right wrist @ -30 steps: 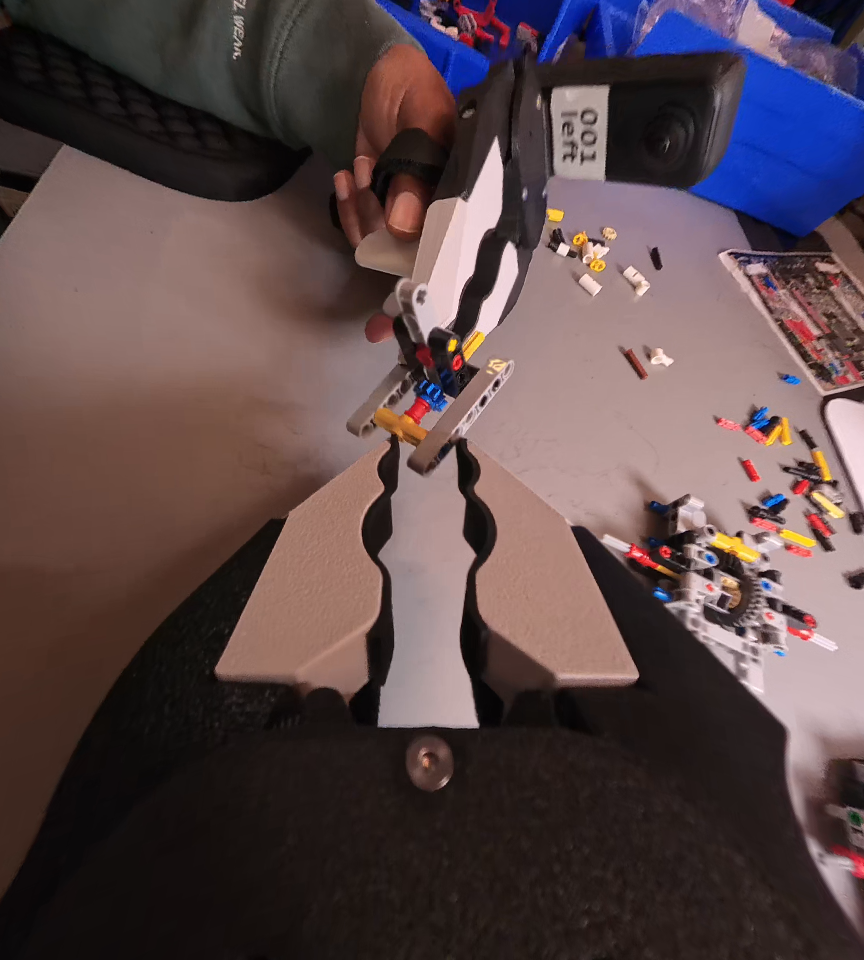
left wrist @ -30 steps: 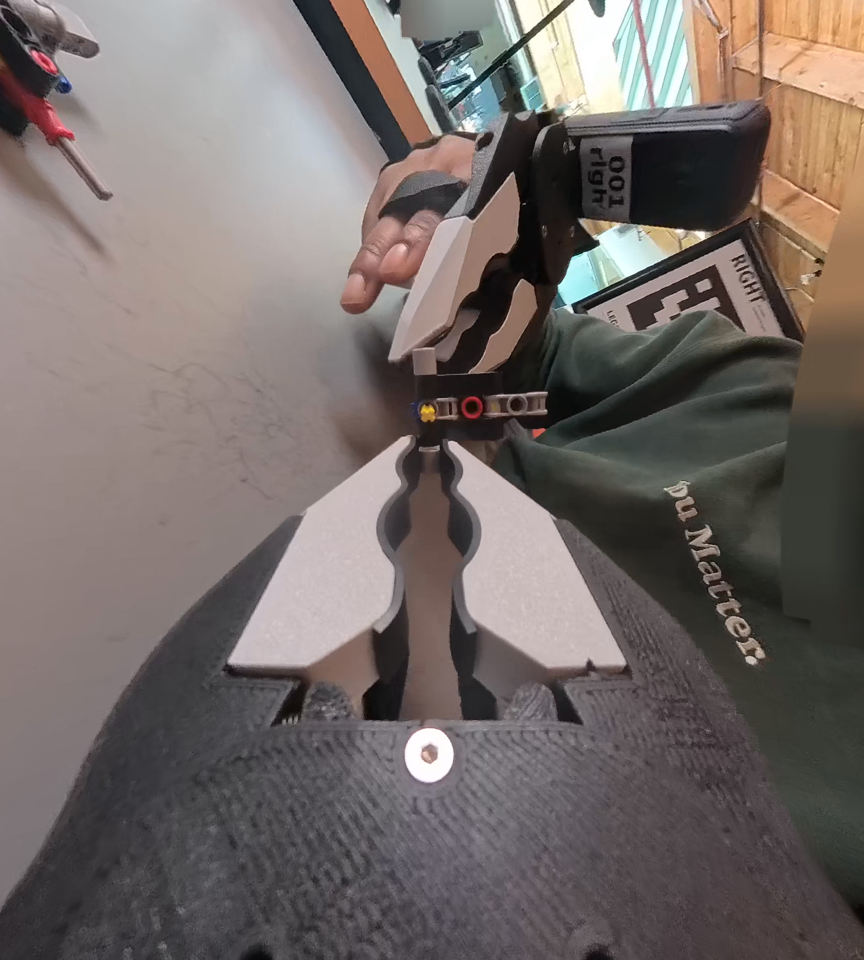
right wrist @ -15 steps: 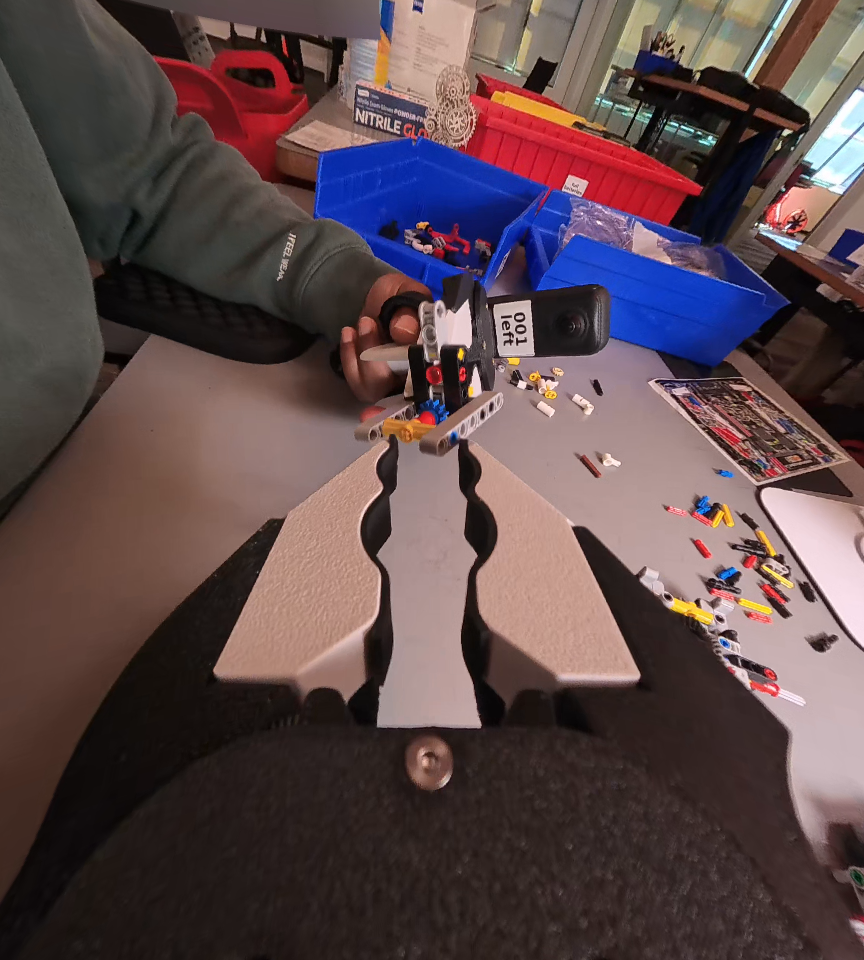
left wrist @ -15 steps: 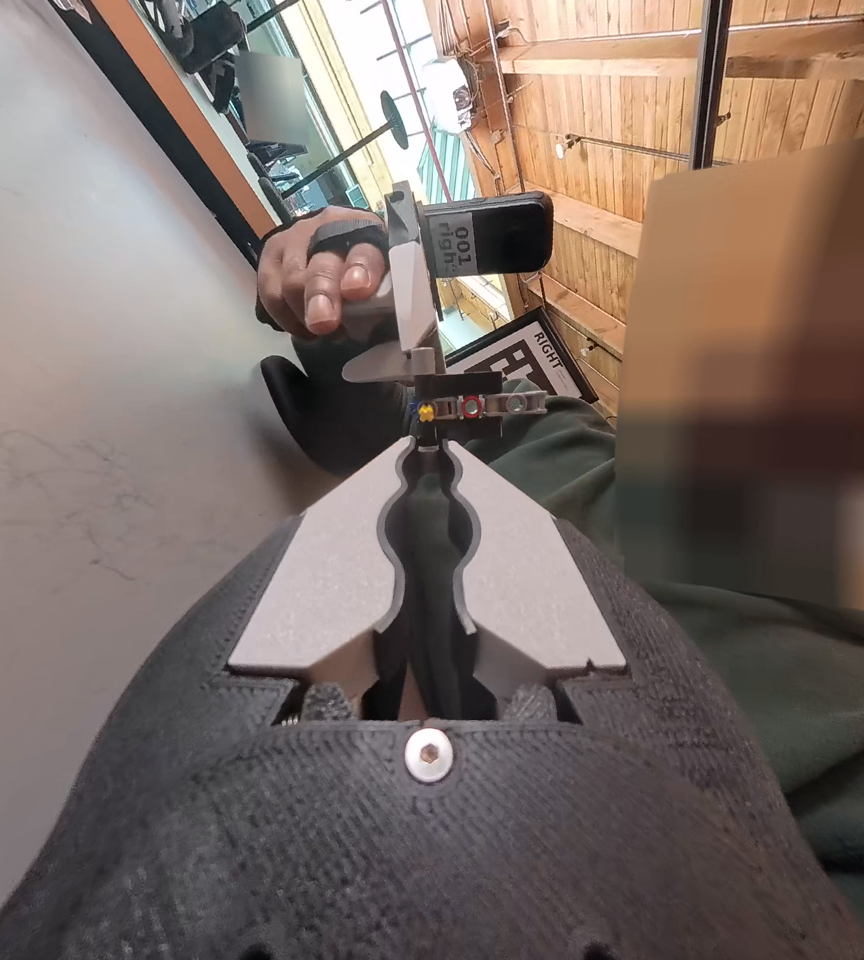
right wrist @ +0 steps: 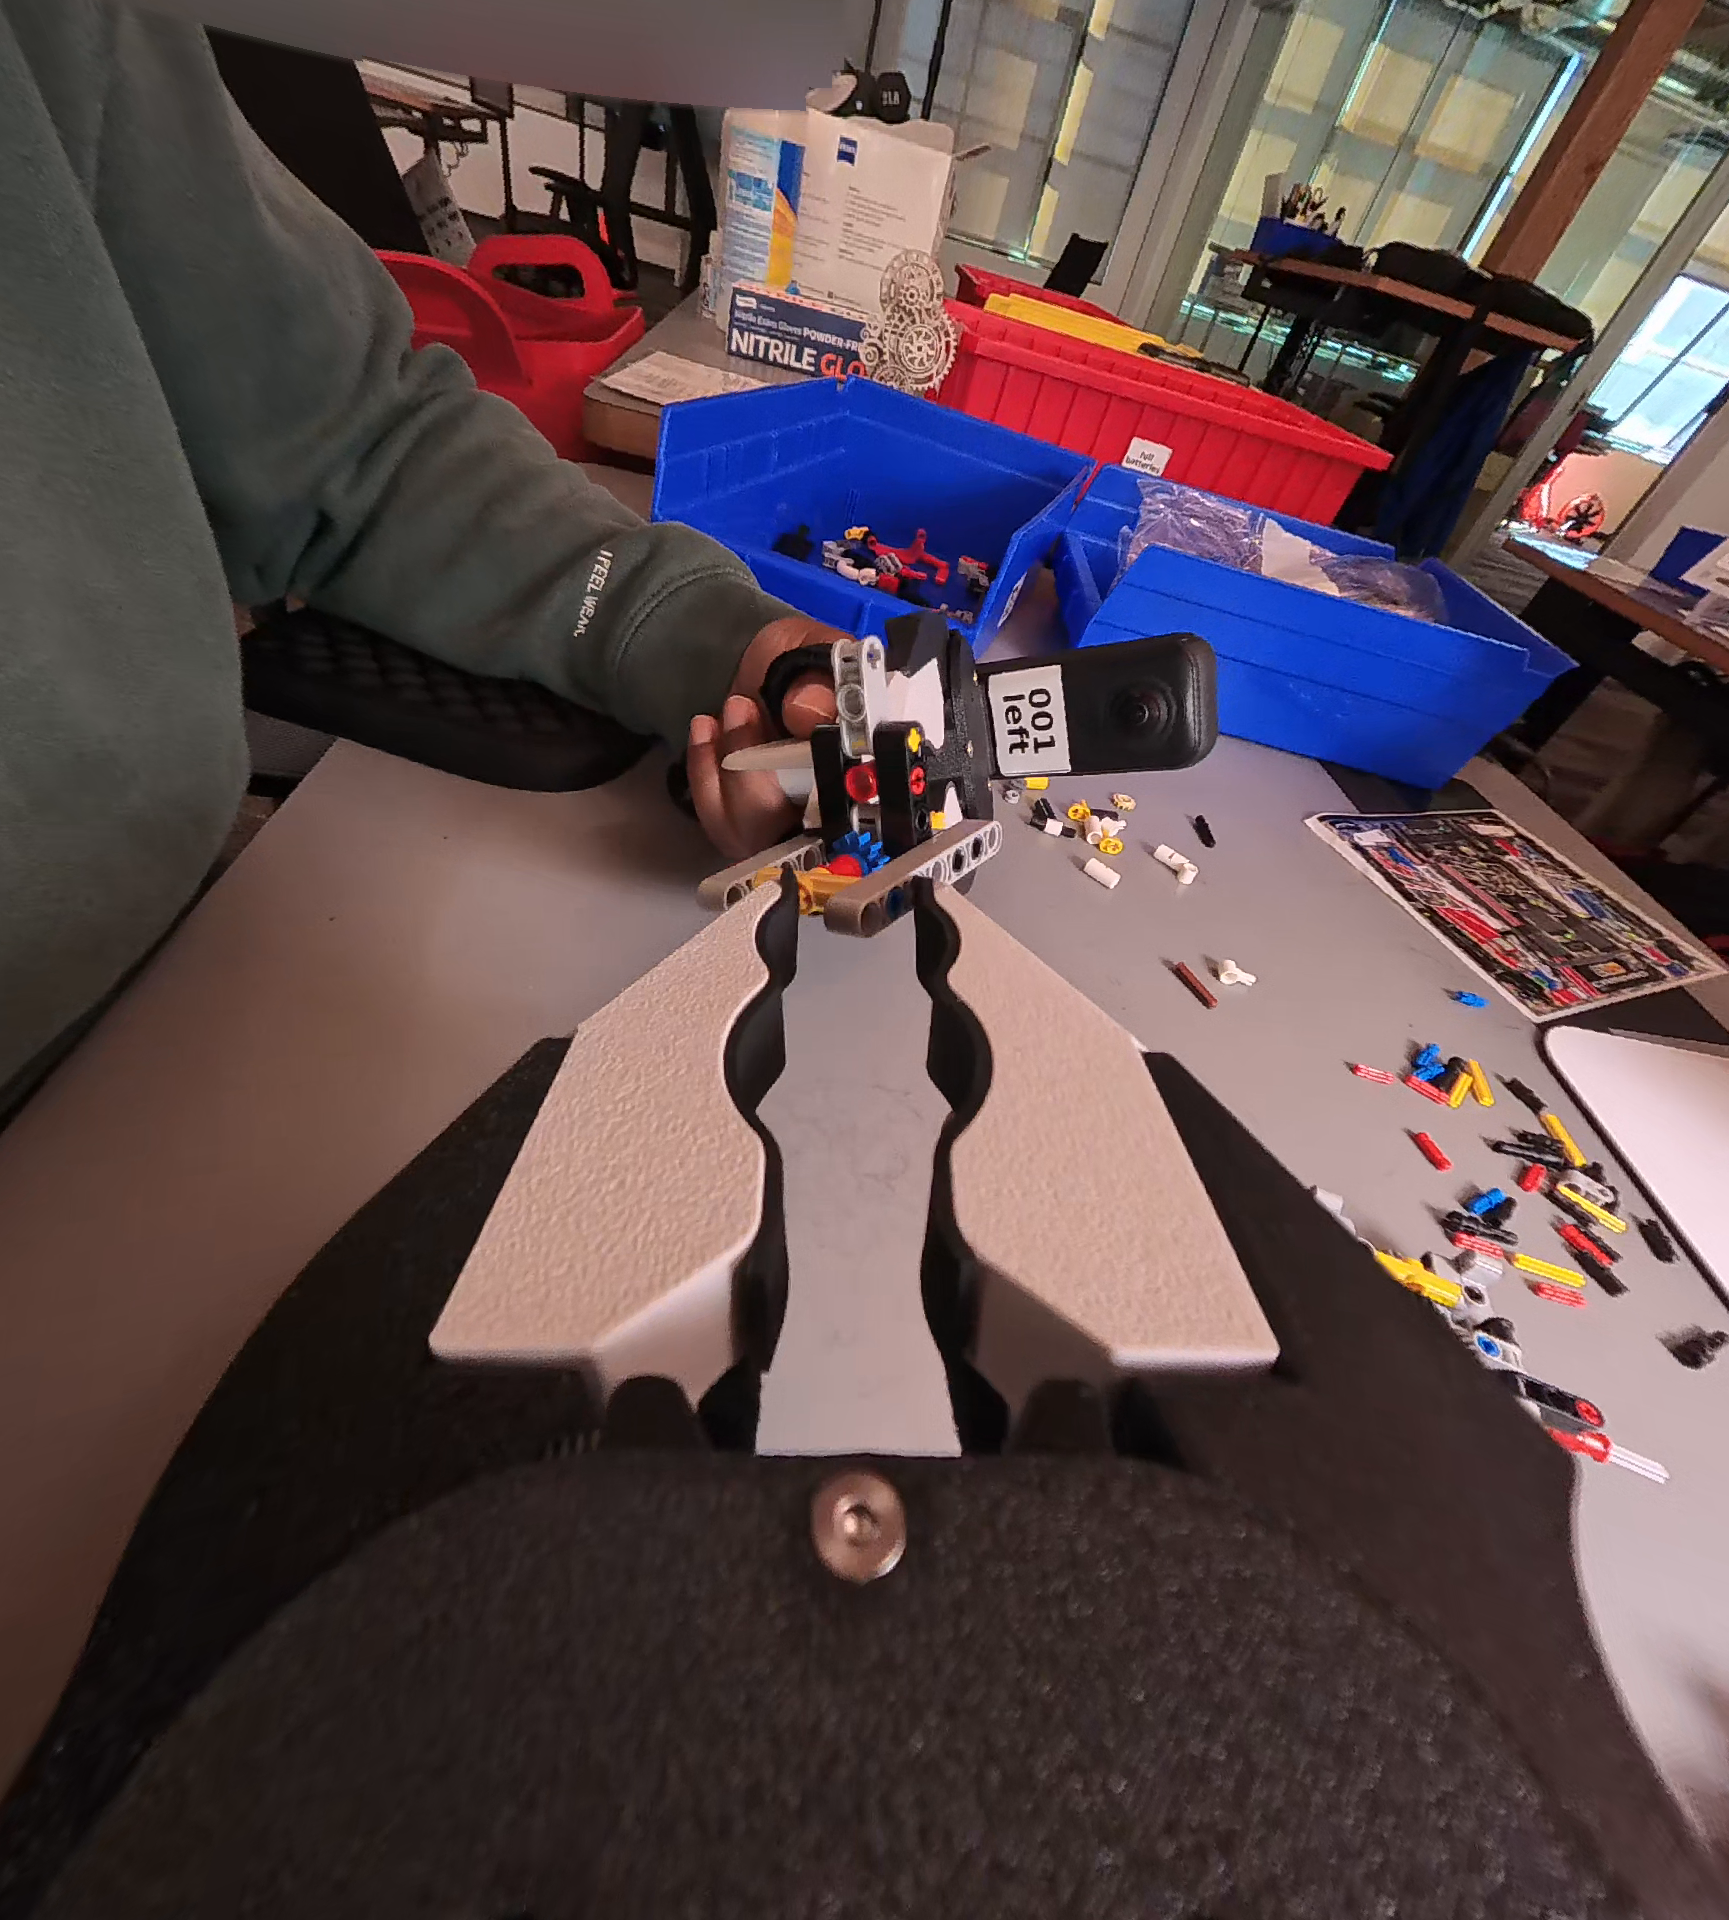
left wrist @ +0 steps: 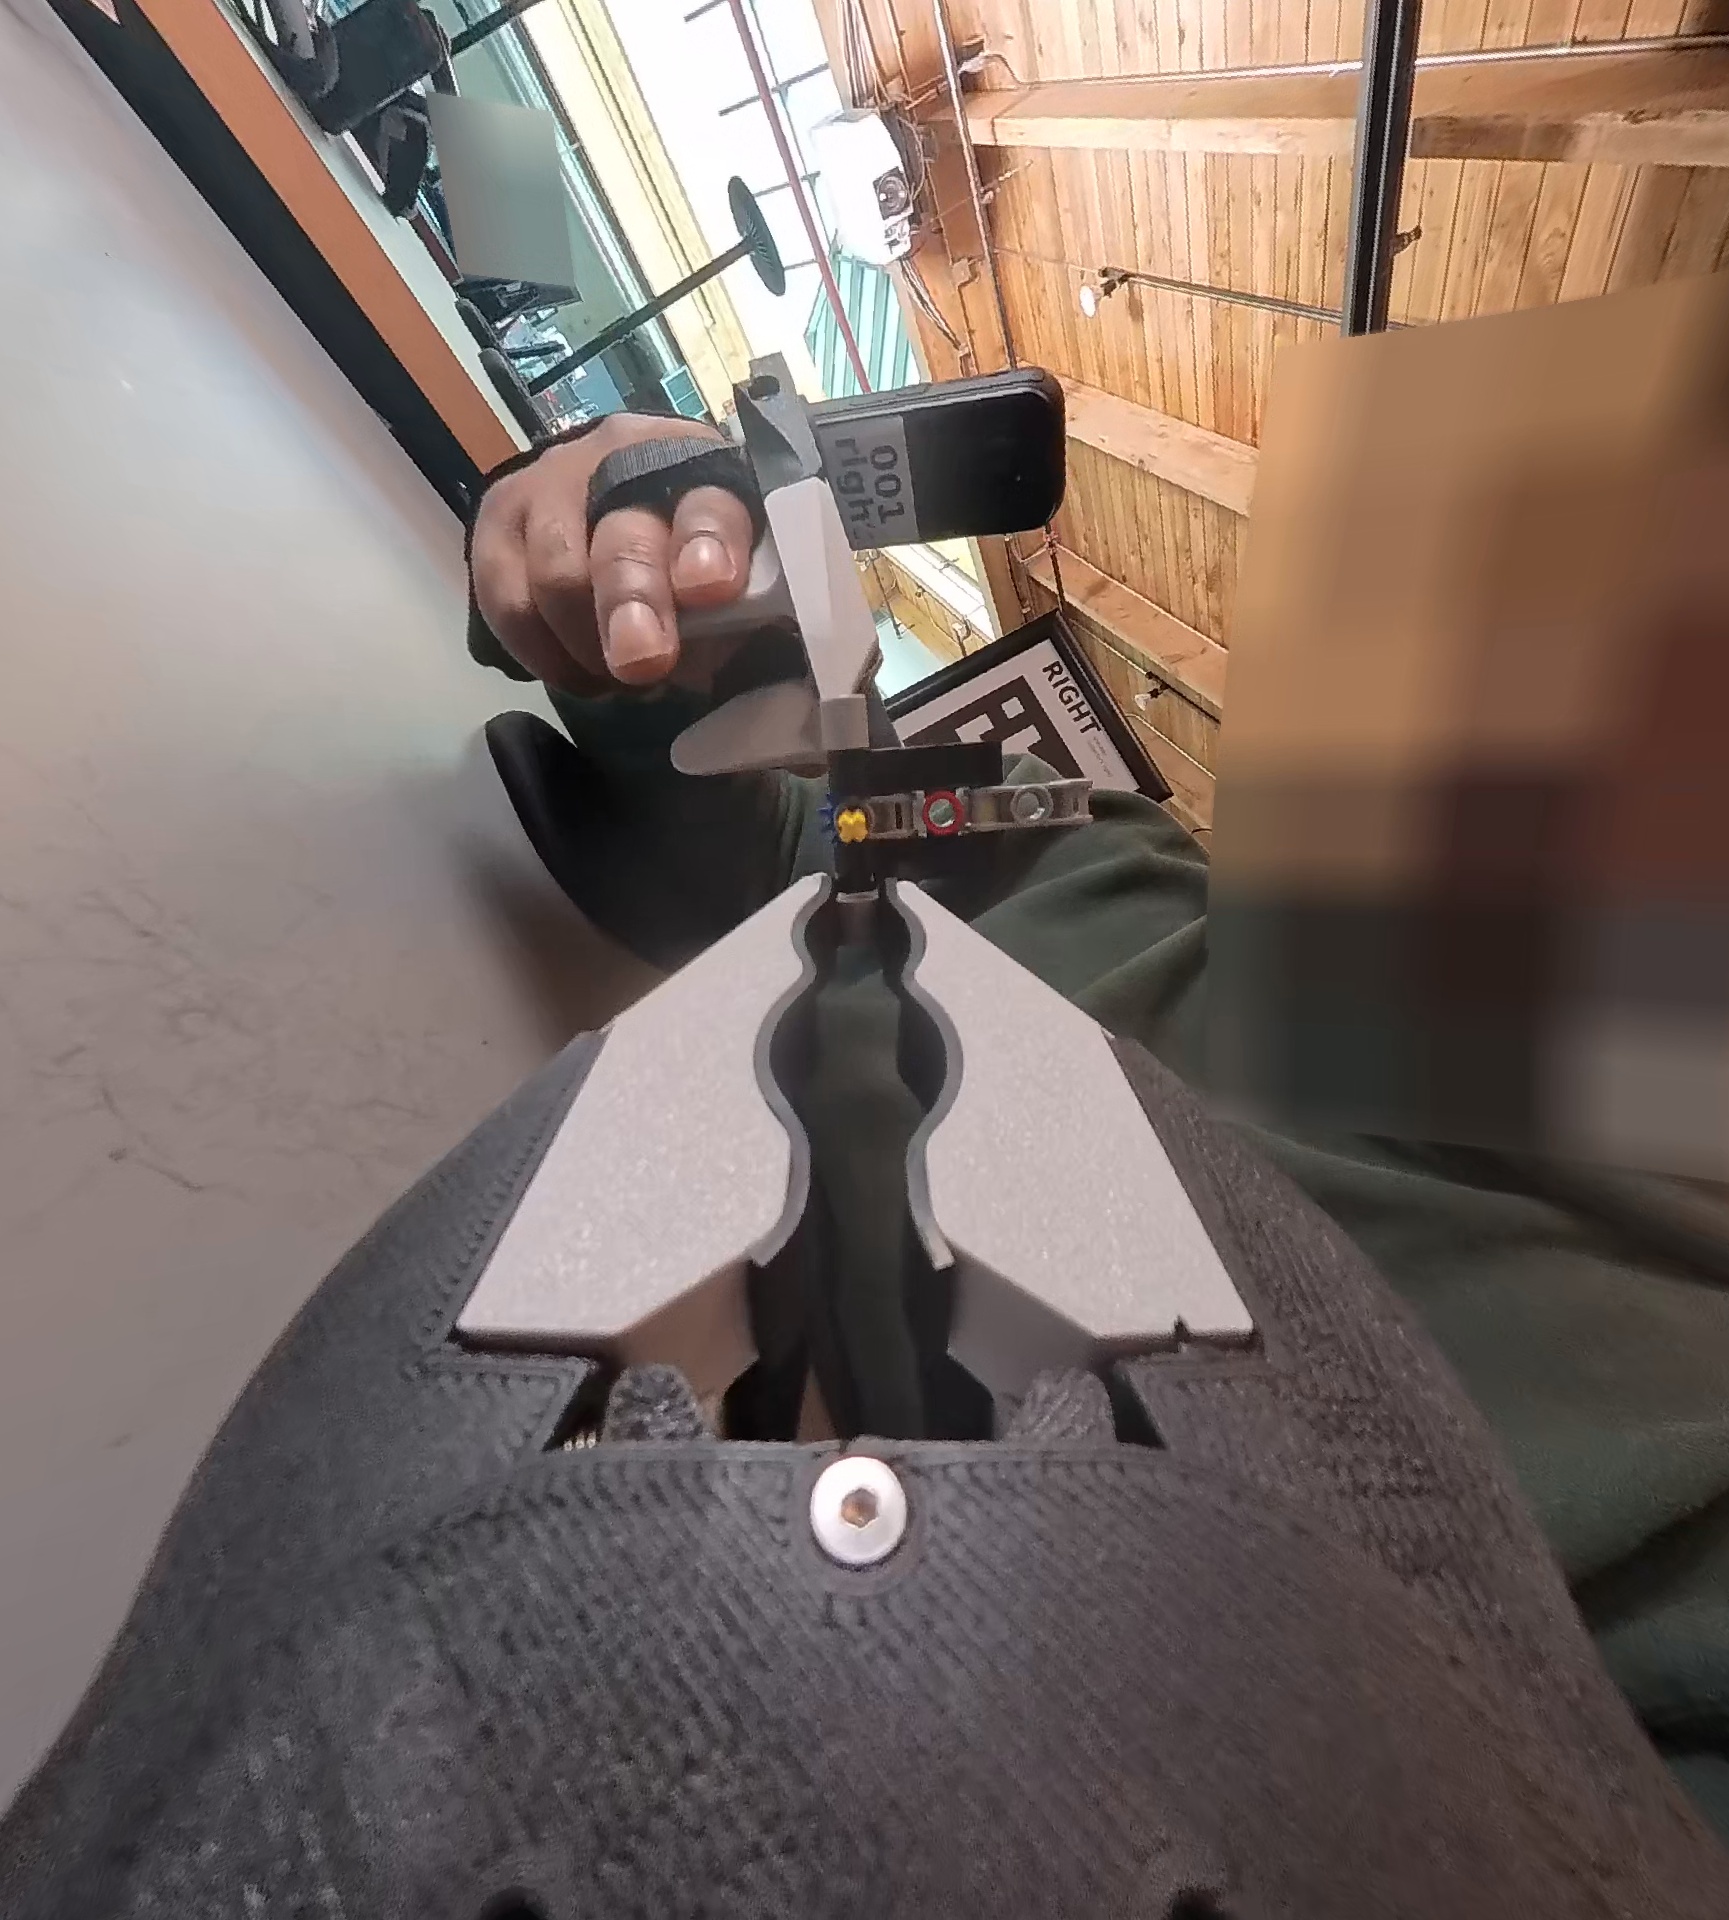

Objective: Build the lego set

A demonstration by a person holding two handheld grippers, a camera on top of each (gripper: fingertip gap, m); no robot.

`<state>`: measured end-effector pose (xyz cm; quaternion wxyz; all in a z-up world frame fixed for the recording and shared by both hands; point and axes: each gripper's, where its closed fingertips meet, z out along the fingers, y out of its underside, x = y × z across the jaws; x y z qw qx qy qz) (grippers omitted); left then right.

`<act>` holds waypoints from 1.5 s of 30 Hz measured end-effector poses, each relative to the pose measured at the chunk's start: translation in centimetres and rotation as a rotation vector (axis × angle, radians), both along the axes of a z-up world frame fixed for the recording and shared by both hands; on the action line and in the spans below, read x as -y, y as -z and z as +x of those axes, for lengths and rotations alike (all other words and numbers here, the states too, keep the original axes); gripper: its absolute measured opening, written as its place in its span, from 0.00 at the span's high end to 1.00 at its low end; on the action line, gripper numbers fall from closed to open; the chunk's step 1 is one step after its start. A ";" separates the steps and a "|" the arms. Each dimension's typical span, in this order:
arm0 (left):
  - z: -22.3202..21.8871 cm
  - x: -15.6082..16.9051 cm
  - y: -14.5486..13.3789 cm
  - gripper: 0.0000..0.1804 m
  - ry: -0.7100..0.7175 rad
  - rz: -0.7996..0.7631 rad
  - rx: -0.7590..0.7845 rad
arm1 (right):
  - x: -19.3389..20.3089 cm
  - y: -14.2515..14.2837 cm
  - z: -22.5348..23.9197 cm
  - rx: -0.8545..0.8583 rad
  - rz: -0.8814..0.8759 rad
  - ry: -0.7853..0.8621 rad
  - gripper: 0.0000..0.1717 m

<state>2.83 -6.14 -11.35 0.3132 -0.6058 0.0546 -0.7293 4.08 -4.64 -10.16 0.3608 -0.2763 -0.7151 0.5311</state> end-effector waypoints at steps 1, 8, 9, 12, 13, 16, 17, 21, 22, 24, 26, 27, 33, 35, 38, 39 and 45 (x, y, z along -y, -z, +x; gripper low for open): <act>0.0 0.0 0.0 0.97 -0.001 0.000 0.001 | 0.0 0.0 0.0 -0.003 0.001 0.001 0.88; 0.2 0.3 -0.2 0.97 0.012 0.006 0.004 | 0.3 -0.3 0.1 -0.031 -0.013 -0.021 0.88; 0.3 0.4 -0.3 0.97 0.017 0.009 0.007 | 0.3 -0.4 0.1 -0.038 -0.022 -0.029 0.88; 0.5 0.6 -0.5 0.97 0.030 0.022 0.013 | 0.5 -0.6 0.3 -0.051 -0.031 -0.045 0.88; 0.6 0.7 -0.6 0.97 0.036 0.027 0.012 | 0.6 -0.8 0.4 -0.056 -0.039 -0.054 0.88; 0.8 1.0 -0.9 0.97 0.049 0.042 0.012 | 0.9 -1.0 0.6 -0.058 -0.064 -0.079 0.88; 0.8 1.1 -0.9 0.97 0.052 0.045 0.011 | 0.9 -1.0 0.6 -0.057 -0.072 -0.083 0.88; 0.8 1.2 -0.9 0.97 0.054 0.045 0.005 | 1.0 -1.0 0.6 -0.054 -0.089 -0.087 0.88; 0.8 1.2 -0.9 0.97 0.053 0.047 0.002 | 1.0 -1.0 0.6 -0.055 -0.089 -0.088 0.88; 0.8 1.1 -0.7 0.97 0.048 0.044 -0.013 | 0.9 -0.7 0.4 -0.047 -0.074 -0.075 0.87; 0.8 1.2 -0.6 0.97 0.051 0.043 -0.016 | 1.0 -0.8 0.4 -0.048 -0.080 -0.078 0.88; 0.9 1.3 -0.7 0.97 0.055 0.049 -0.016 | 1.1 -0.9 0.5 -0.054 -0.092 -0.086 0.88; 1.1 1.5 -0.7 0.97 0.070 0.059 -0.028 | 1.2 -0.9 0.6 -0.050 -0.090 -0.099 0.88; 1.1 1.6 -0.8 0.97 0.074 0.065 -0.027 | 1.3 -1.0 0.6 -0.045 -0.106 -0.103 0.88; 1.6 1.9 -0.8 0.97 0.096 0.081 -0.041 | 1.5 -1.1 0.9 -0.010 -0.183 -0.146 0.88; 1.7 2.0 -0.8 0.97 0.100 0.084 -0.041 | 1.6 -1.2 1.0 -0.008 -0.201 -0.154 0.88; 1.9 2.2 -0.9 0.97 0.110 0.099 -0.051 | 1.7 -1.5 1.2 -0.005 -0.232 -0.179 0.90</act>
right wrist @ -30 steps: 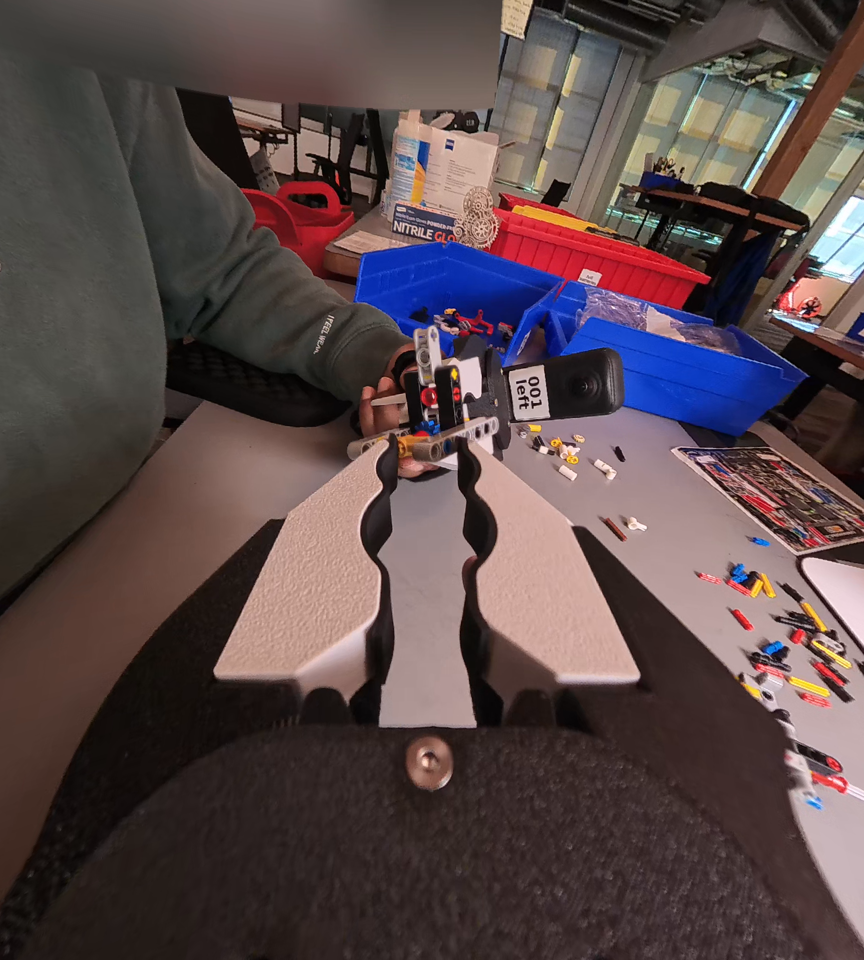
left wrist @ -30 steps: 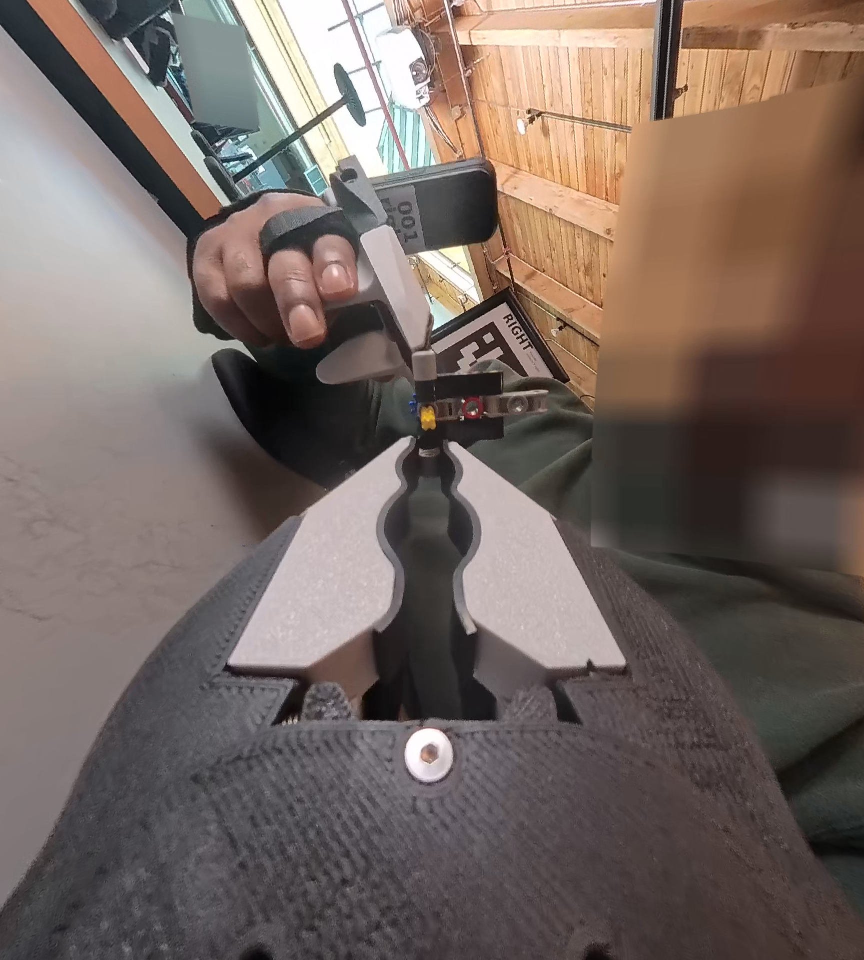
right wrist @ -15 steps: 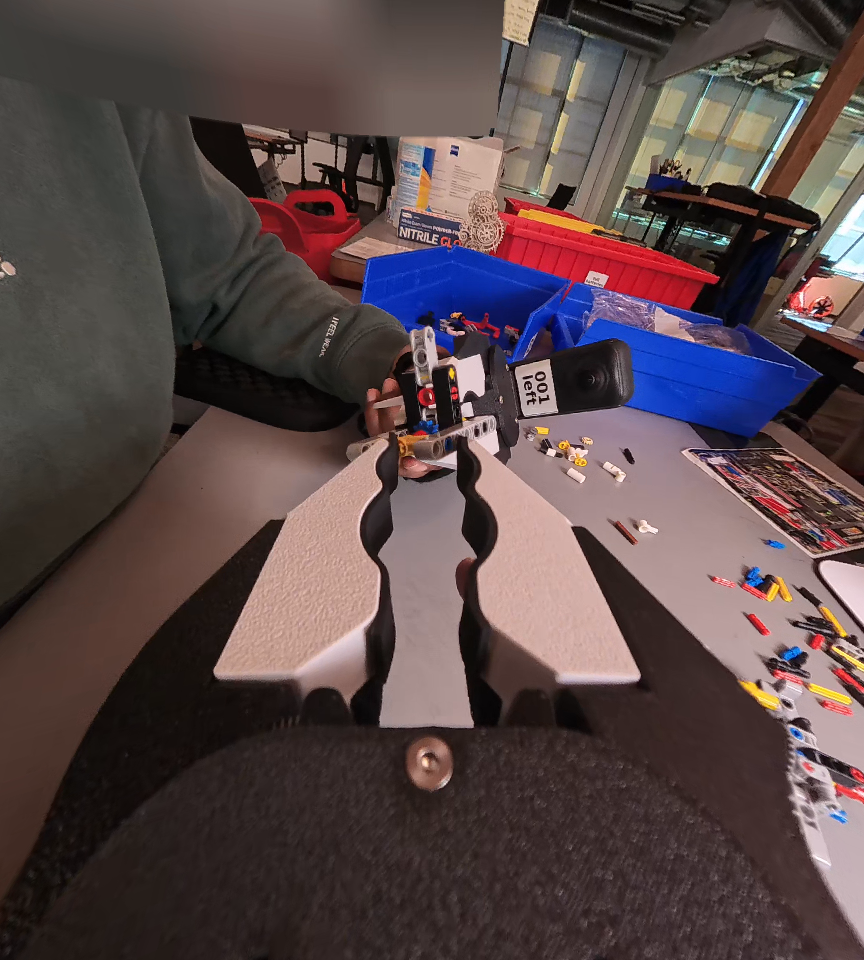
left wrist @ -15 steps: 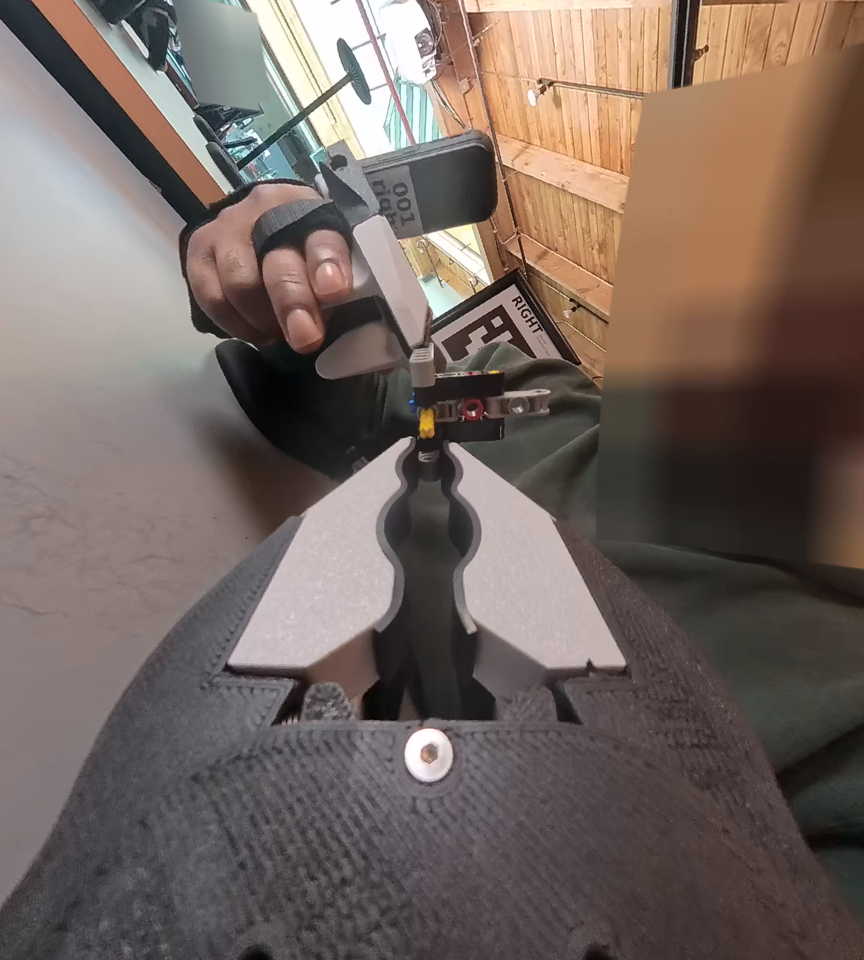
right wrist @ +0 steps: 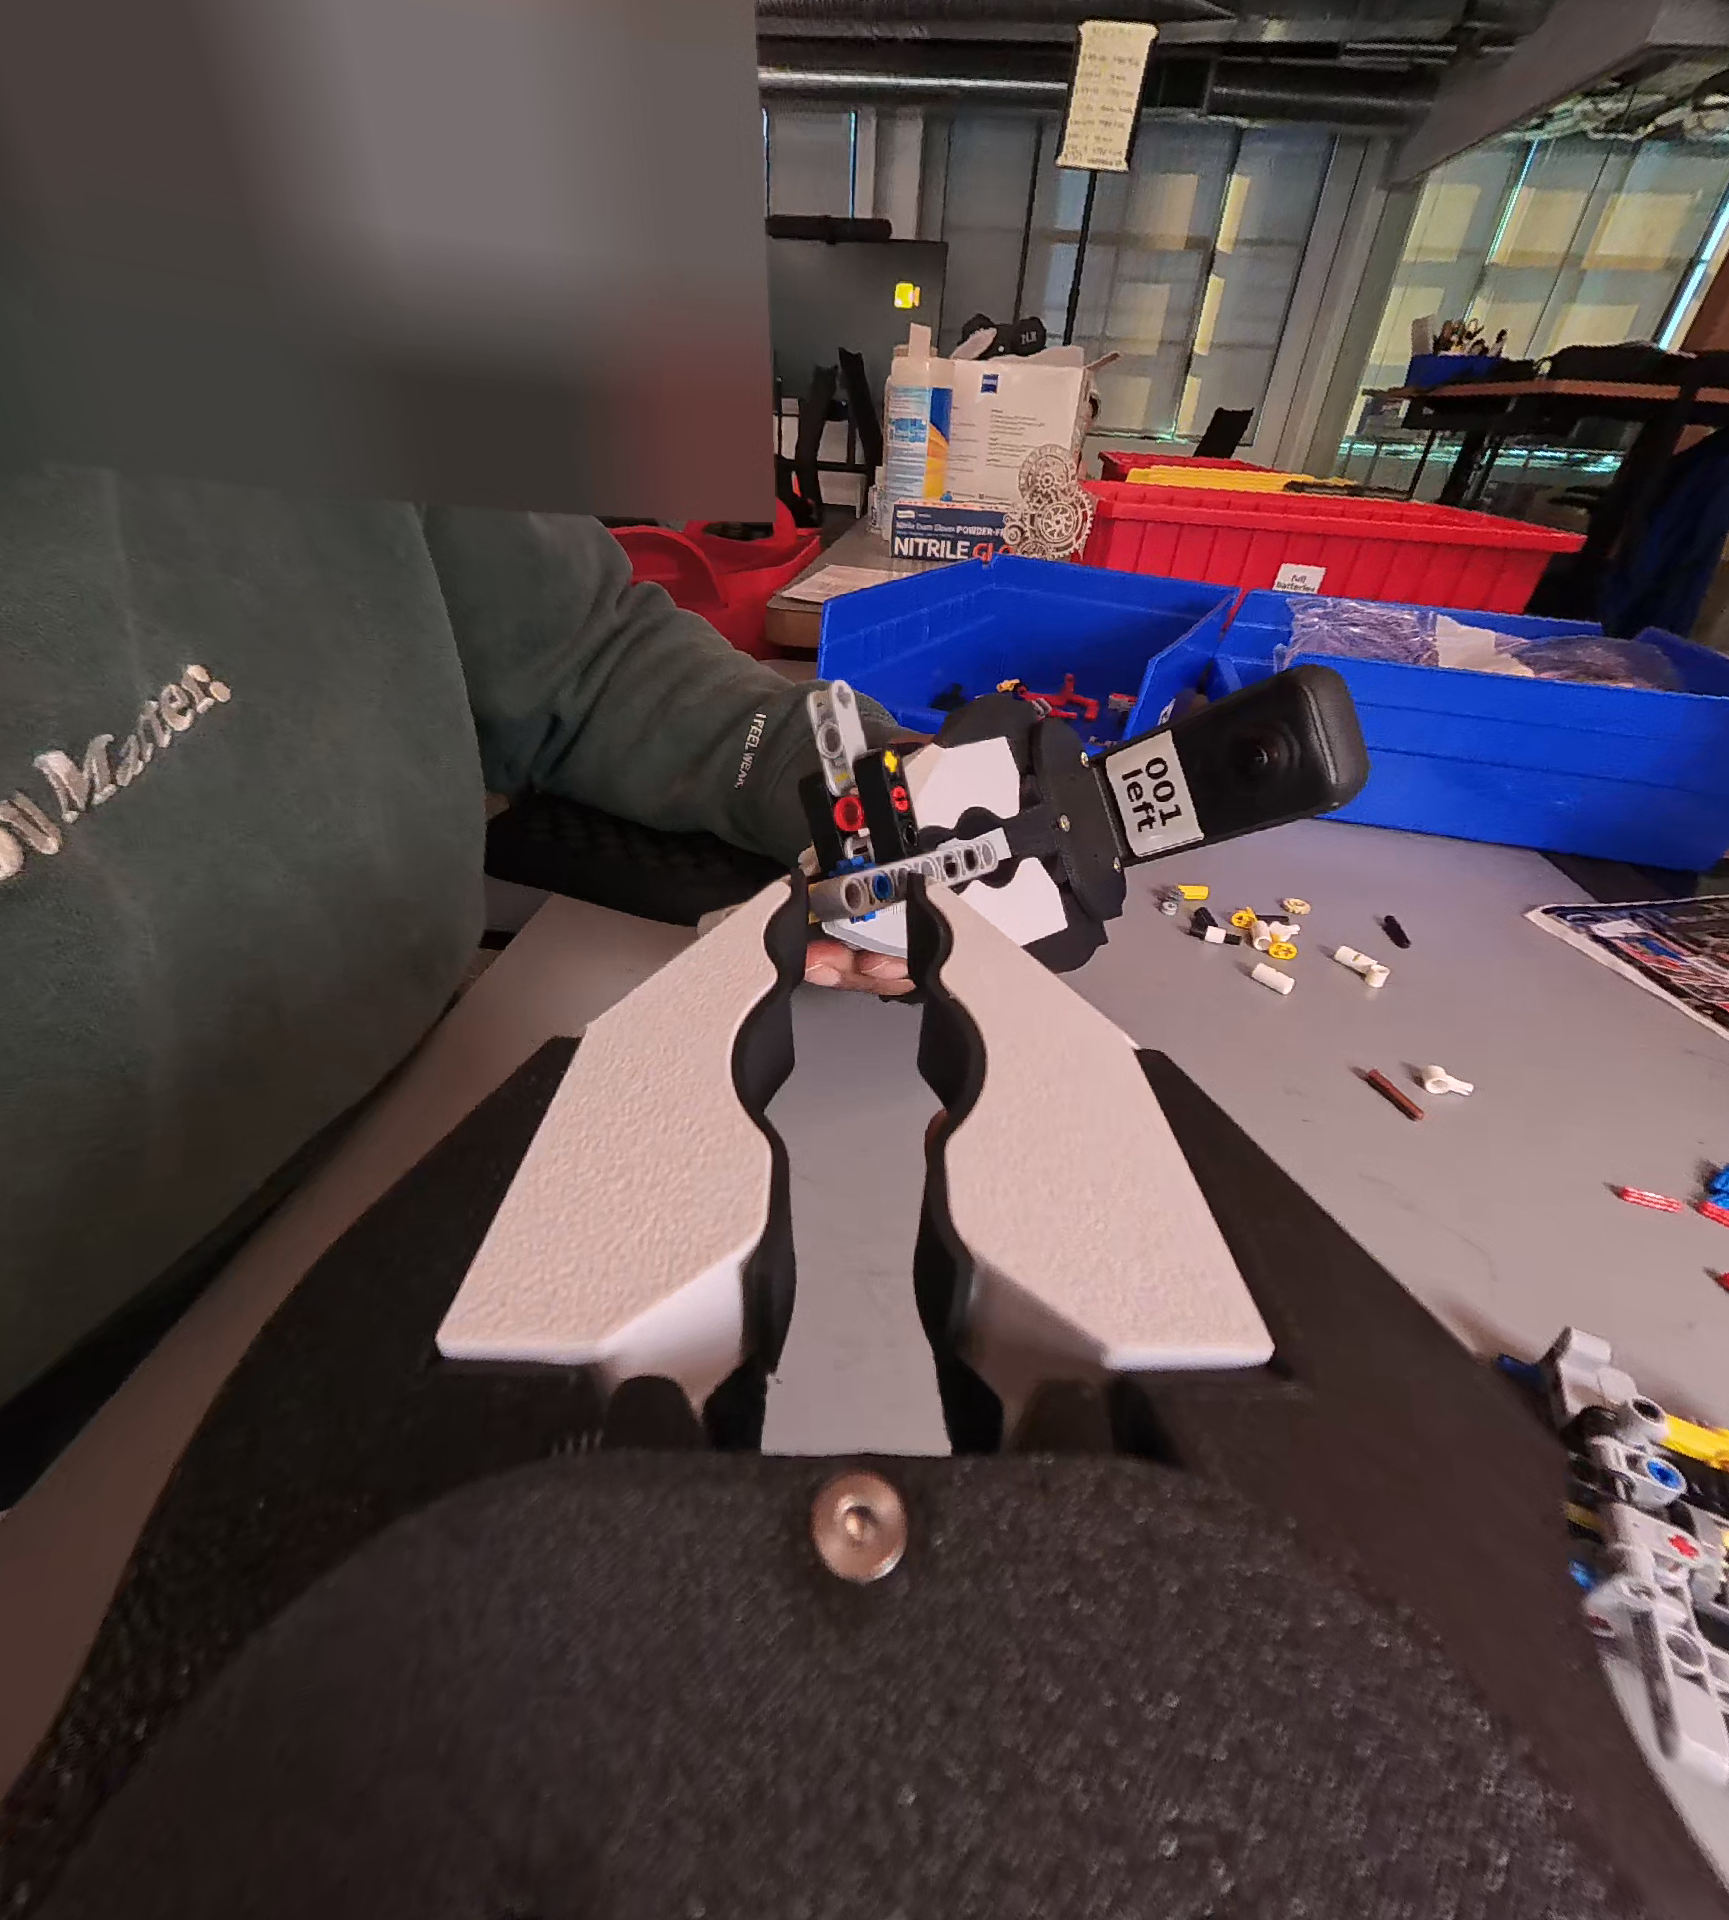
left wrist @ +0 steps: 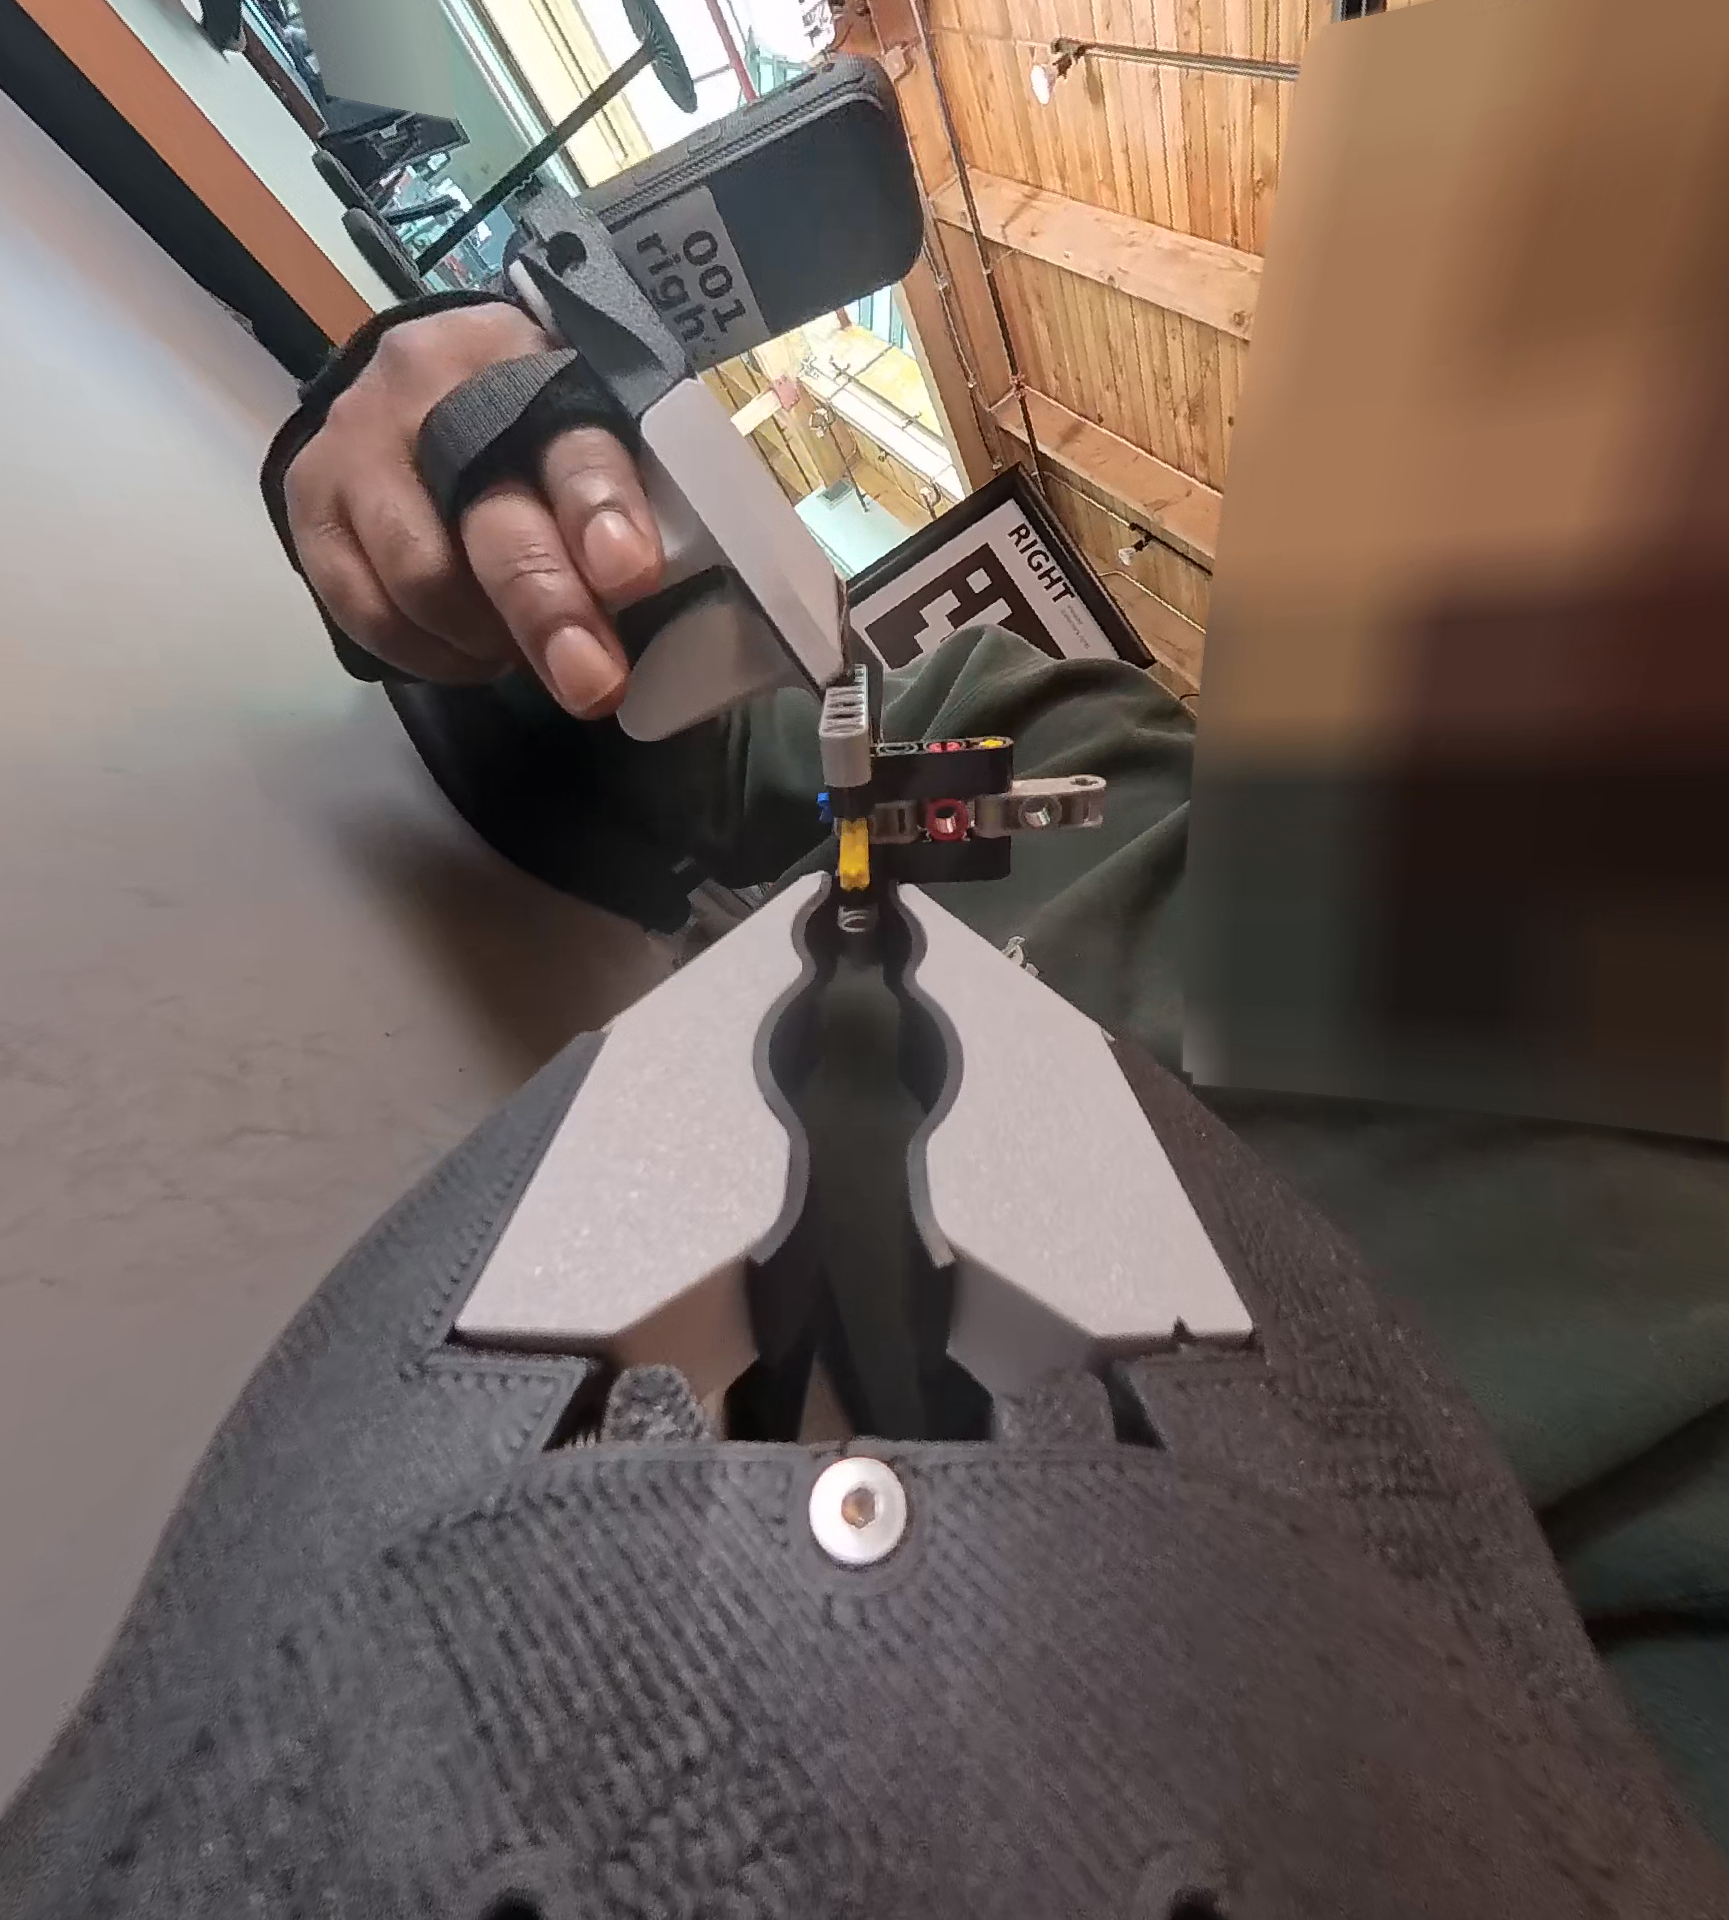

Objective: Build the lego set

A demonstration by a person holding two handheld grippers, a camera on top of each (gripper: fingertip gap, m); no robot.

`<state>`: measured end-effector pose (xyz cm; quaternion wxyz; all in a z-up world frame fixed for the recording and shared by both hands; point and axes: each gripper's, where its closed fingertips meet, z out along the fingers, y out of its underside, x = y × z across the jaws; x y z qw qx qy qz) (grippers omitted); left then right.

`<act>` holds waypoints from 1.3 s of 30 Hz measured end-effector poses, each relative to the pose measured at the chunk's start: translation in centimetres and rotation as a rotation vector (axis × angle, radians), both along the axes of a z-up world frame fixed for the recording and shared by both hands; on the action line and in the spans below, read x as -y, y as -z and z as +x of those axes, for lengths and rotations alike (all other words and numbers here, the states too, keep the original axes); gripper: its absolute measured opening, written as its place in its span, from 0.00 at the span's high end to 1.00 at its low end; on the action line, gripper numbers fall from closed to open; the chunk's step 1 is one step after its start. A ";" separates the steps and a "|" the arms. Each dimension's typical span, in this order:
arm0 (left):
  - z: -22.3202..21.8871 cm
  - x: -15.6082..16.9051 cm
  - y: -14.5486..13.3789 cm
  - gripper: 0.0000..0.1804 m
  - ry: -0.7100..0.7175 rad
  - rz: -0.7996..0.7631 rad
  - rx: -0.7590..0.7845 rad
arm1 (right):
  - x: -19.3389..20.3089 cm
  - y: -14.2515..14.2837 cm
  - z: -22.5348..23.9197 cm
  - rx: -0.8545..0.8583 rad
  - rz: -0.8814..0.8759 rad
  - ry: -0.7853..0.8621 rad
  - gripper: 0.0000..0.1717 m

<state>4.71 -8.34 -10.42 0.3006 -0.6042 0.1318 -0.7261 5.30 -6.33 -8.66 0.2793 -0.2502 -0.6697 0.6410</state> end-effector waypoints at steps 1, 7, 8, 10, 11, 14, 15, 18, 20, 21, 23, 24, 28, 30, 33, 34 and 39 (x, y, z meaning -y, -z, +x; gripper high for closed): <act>0.0 0.0 0.0 0.97 -0.002 -0.002 -0.001 | 0.0 0.0 0.0 -0.002 0.006 0.004 0.90; 0.0 -0.1 0.0 0.97 -0.007 -0.004 0.002 | 0.1 0.1 0.2 0.007 0.002 -0.009 0.86; 0.0 -0.1 0.1 0.97 -0.007 -0.004 -0.001 | 0.0 0.1 0.1 0.007 0.011 0.000 0.89; 0.1 -0.1 0.0 0.97 -0.002 -0.002 -0.001 | 0.0 0.0 0.1 0.000 0.013 0.000 0.89; 0.1 -0.1 0.0 0.97 -0.003 -0.003 0.004 | 0.0 0.0 0.1 -0.005 0.013 0.002 0.89; 0.1 0.0 -0.2 0.97 0.001 -0.003 0.018 | 0.0 -0.2 0.2 -0.013 0.005 -0.001 0.89; 0.2 0.0 -0.3 0.97 0.003 -0.001 0.023 | 0.1 -0.3 0.2 -0.015 -0.001 -0.005 0.89; 0.2 0.1 -0.5 0.97 0.005 0.002 0.036 | 0.2 -0.5 0.3 -0.015 -0.013 -0.014 0.87; 0.2 0.1 -0.5 0.97 0.005 0.003 0.033 | 0.1 -0.5 0.2 -0.013 -0.010 -0.010 0.88; 0.2 0.1 -0.5 0.97 0.005 0.003 0.032 | 0.1 -0.5 0.2 -0.017 -0.010 -0.009 0.88; 0.2 0.1 -0.5 0.97 0.004 0.003 0.034 | 0.1 -0.5 0.2 -0.020 -0.005 -0.005 0.89; 0.2 0.1 -0.5 0.97 0.004 0.002 0.034 | 0.1 -0.5 0.2 -0.022 -0.003 -0.003 0.89; 0.2 0.1 -0.5 0.97 0.003 -0.002 0.039 | 0.2 -0.5 0.1 -0.037 0.007 0.006 0.89; 0.2 0.2 -0.5 0.97 0.005 0.002 0.041 | 0.2 -0.5 0.1 -0.041 0.005 0.004 0.88; 0.1 0.2 -0.7 0.97 0.003 0.006 0.052 | 0.2 -0.6 0.0 -0.058 0.002 0.010 0.89; 0.1 0.2 -0.7 0.97 0.003 0.008 0.055 | 0.2 -0.7 0.0 -0.065 0.003 0.013 0.89; -0.4 -0.3 -0.6 0.97 -0.027 0.003 0.047 | -0.3 -0.6 -0.5 -0.071 0.027 0.064 0.89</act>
